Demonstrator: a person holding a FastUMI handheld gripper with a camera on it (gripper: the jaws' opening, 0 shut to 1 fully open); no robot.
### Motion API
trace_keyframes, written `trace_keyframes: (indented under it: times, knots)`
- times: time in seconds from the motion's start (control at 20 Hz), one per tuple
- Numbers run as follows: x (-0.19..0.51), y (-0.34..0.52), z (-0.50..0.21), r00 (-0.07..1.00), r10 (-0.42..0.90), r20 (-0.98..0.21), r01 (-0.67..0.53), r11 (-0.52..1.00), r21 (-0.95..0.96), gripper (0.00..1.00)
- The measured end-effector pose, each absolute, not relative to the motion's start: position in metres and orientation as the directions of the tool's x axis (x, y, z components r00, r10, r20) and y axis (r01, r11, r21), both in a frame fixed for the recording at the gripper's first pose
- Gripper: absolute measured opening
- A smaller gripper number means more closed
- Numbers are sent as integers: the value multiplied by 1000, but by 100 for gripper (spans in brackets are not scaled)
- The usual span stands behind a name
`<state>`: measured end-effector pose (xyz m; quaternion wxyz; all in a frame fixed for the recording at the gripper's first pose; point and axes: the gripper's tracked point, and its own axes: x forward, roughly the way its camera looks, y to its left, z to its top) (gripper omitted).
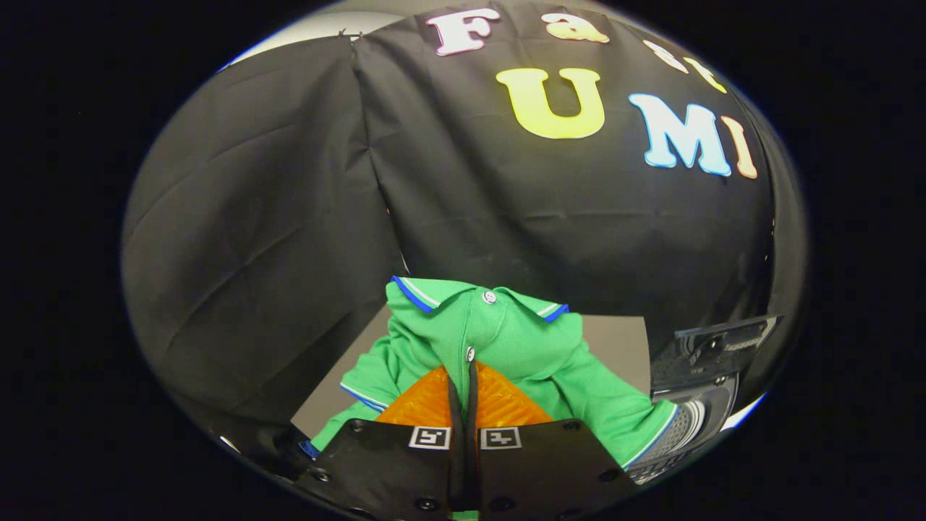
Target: Put the clothes into the washing machine and then close the washing machine lid.
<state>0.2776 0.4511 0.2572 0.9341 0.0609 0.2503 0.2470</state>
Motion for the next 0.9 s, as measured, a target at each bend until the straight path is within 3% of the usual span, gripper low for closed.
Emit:
trace_keyframes:
  times: [0.3, 0.9]
  knots:
    - [274, 445, 313, 808, 520, -277, -480, 854, 201, 1]
    - [278, 417, 333, 841, 483, -242, -459, 875, 152, 1]
